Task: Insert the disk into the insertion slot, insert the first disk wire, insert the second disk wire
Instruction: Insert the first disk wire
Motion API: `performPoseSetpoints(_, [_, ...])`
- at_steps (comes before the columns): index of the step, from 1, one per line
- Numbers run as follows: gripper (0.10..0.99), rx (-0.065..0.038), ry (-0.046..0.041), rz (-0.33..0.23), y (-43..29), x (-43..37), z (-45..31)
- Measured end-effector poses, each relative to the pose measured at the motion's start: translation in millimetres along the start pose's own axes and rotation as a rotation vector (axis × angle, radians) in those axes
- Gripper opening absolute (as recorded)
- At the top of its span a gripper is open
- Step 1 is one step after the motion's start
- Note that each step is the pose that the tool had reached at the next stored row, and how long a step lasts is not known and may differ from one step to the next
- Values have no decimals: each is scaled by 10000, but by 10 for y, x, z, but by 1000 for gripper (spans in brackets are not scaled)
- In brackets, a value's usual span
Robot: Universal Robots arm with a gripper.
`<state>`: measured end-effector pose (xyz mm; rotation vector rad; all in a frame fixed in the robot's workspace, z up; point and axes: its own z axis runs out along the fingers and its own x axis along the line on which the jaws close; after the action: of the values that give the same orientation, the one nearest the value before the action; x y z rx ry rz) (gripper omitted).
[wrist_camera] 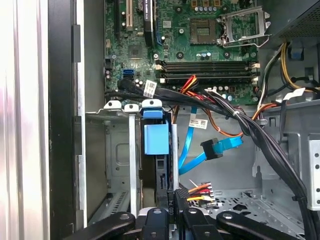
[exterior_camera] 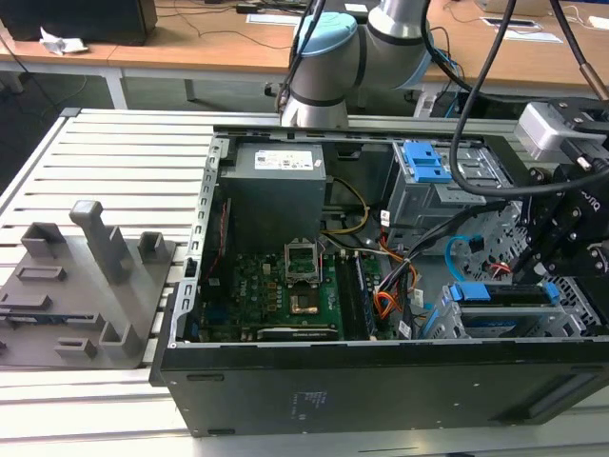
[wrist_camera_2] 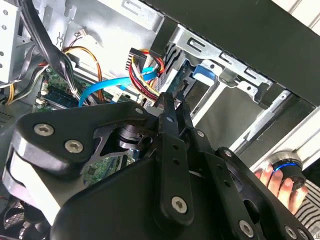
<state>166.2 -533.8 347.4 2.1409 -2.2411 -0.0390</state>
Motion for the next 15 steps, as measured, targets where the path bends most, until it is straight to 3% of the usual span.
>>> performPoseSetpoints(15, [176,-5,-22,-2,-56,34,106])
